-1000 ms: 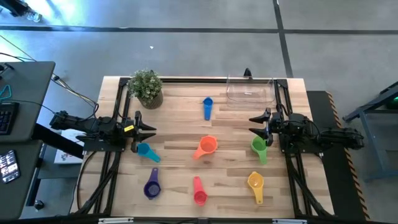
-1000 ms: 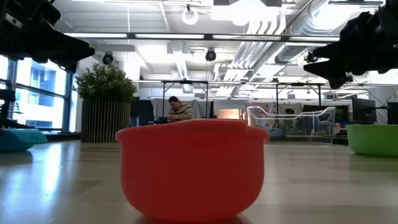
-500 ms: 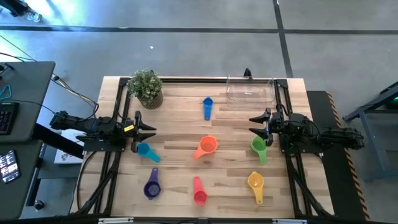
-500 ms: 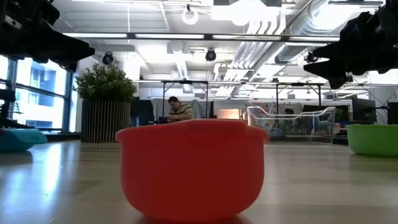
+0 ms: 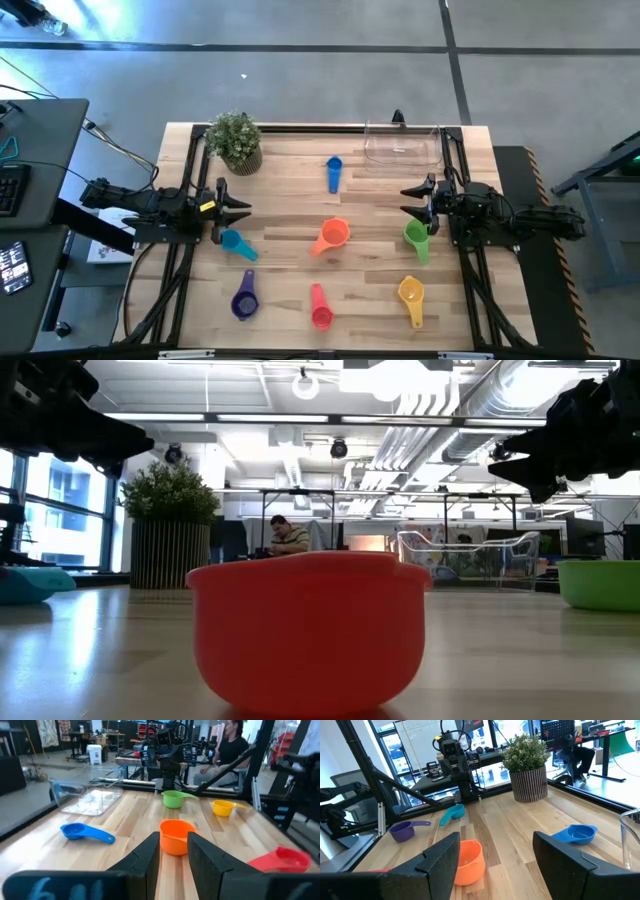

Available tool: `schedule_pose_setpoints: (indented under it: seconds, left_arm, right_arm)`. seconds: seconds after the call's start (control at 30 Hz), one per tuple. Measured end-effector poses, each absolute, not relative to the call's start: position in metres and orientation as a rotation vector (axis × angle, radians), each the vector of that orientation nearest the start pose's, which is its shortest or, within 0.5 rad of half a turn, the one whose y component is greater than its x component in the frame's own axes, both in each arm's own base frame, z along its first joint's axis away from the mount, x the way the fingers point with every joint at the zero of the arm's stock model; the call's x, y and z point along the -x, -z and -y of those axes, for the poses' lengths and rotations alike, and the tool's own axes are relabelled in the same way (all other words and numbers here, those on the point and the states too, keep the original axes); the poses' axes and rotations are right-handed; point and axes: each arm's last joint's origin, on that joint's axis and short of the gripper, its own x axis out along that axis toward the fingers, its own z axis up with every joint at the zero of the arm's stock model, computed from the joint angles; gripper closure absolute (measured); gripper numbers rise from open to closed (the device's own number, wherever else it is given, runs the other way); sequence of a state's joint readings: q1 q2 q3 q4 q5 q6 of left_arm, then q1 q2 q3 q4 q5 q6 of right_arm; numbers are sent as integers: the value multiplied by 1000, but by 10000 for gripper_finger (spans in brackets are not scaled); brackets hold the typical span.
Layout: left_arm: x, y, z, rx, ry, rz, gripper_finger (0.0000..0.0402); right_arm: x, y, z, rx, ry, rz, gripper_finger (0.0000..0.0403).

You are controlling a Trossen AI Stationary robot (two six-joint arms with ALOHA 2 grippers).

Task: Nest measuring cups in basket
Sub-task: Prepare the orange measuring cup

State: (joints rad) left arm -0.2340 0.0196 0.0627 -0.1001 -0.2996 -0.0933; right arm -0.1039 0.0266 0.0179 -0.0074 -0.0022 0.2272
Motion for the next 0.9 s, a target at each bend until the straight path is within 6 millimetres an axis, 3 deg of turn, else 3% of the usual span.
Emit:
schedule_pose_setpoints:
  seconds: [0.43, 0.9]
  left_arm:
    - [-93, -181, 12, 450, -116, 50, 312]
    - [-92, -194, 11, 548, -107, 179, 312]
  right_arm:
    - [-98, -167, 10, -228, 103, -4, 159]
    - [-98, -167, 10, -183, 104, -4, 159]
